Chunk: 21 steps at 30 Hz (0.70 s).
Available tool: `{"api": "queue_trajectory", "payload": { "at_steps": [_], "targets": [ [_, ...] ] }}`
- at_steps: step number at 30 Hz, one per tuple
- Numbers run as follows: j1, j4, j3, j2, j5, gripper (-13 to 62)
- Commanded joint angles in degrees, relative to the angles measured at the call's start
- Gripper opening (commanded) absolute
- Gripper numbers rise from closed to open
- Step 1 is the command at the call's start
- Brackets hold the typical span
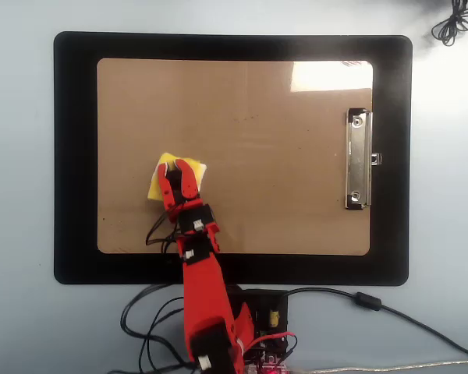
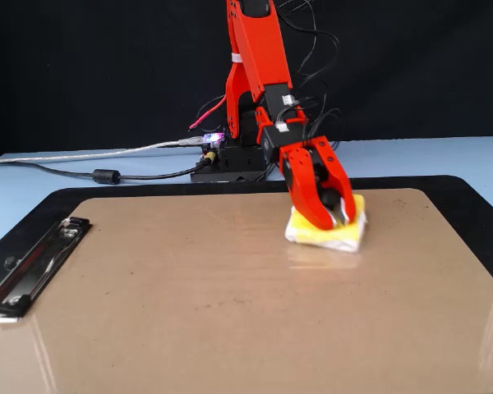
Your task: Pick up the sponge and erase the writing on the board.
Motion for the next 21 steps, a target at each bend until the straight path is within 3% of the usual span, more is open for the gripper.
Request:
{"api": "queue_trajectory", "payload": {
  "at_steps": [1,4,7,17,21],
  "targets": [
    [0.1,-0.4,-10.0,-10.7,-1.0,-8.0],
    [0.0,-0.2,-24.5,-22.2,-1.0,-8.1],
    [-0.5,0.2,-25.6,-21.4,-1.1,-8.1],
    [-12.4,9.9,1.9,16.1,-4.0,-8.1],
    [-18.1,20.1,4.0,27.9,-6.3,-8.0]
  ]
}}
